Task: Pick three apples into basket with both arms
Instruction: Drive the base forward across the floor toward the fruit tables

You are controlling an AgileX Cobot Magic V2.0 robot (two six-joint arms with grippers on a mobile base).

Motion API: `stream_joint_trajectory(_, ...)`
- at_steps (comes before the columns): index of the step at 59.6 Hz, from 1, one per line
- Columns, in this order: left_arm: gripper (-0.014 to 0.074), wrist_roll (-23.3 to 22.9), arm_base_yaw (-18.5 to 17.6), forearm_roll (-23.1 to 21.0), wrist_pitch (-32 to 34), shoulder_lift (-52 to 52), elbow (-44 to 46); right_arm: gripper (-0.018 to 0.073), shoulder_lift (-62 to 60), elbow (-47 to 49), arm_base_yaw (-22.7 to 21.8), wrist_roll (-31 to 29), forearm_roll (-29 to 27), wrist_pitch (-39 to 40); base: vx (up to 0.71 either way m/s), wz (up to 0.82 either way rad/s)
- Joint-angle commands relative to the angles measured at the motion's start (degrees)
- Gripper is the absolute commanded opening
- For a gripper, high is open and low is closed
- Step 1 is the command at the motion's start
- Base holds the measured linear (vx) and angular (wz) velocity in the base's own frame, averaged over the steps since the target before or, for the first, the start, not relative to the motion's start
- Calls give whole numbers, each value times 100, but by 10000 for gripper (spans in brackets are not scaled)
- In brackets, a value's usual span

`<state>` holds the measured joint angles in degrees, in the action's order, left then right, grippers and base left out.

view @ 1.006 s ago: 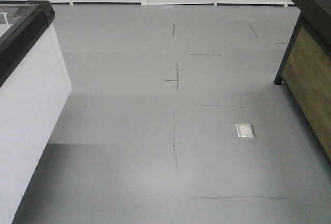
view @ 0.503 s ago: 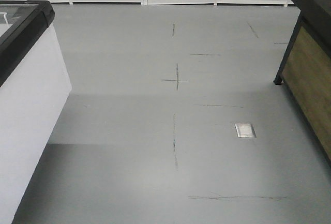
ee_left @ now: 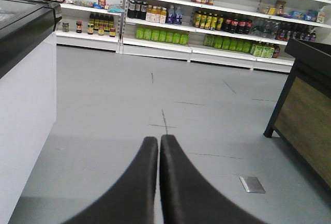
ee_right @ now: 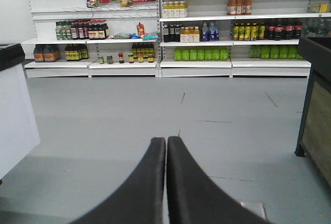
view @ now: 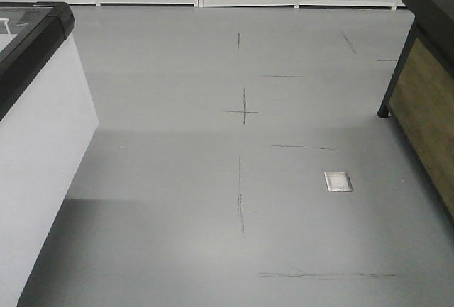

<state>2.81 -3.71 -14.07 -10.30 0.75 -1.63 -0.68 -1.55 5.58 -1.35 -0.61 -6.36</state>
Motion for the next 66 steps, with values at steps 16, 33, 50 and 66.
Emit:
stream_joint_trajectory(16, -6, -37, -19, -57, 390, 68, 146, -8, -68, -82, -43, -14, 13, 414, 10, 0)
stream_joint_trajectory(33, -6, -37, -19, -57, 390, 68, 146, -8, -68, -82, -43, -14, 13, 414, 17, -2)
stream_joint_trajectory(50, -6, -37, -19, -57, 390, 68, 146, -8, -68, -82, -43, -14, 13, 414, 19, -9)
stream_joint_trajectory(66, -6, -37, -19, -57, 390, 68, 146, -8, -68, -82, -43, -14, 13, 414, 18, -1)
